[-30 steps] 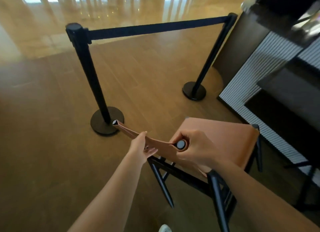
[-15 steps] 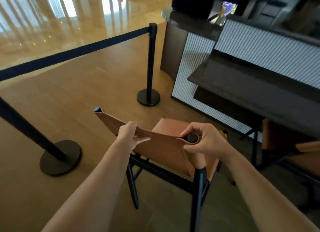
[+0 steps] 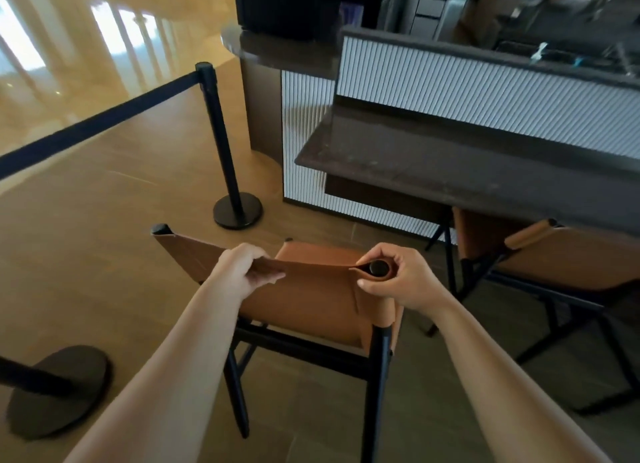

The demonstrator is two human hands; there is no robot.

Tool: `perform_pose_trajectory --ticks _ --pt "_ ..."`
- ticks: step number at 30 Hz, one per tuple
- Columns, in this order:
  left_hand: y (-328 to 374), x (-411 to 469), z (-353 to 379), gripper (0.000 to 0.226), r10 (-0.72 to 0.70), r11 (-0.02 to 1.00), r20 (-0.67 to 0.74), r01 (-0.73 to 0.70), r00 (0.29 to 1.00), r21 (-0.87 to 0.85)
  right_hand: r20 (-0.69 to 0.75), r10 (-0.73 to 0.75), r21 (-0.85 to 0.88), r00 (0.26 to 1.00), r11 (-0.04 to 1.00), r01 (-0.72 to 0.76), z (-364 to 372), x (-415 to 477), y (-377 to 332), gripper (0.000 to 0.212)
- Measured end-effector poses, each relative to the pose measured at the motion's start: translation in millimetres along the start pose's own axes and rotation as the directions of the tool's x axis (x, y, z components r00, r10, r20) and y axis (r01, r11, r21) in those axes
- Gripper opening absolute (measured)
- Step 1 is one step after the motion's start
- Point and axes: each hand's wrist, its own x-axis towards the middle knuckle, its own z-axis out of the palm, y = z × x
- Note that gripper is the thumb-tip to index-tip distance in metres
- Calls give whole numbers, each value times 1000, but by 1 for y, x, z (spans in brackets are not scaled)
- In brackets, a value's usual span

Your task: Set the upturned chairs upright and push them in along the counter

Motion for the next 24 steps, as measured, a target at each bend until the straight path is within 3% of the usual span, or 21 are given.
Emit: perform_pose_trajectory --ticks 1,5,10,17,21,24 --pt "-1 2 5 8 -3 1000 28 2 1000 28 -36 8 -9 999 1000 -8 -4 -4 6 19" --pt "-14 15 25 49 -6 990 45 -1 999 140 -163 20 -25 986 999 -24 -13 -25 33 18" --pt "-37 8 52 69 29 986 59 -38 998 163 -275 137 -19 952 989 -147 -23 -51 62 24" --pt "-60 0 71 70 -12 987 144 -11 990 159 -433 285 41 855 954 -298 -28 -89 87 49" --pt "-77 -14 82 38 -86 975 221 37 971 217 -525 381 115 761 918 -380 -24 -119 102 62" --pt "-98 -20 95 55 -123 968 202 73 972 239 -558 438 153 705 889 -432 -22 -145 112 59"
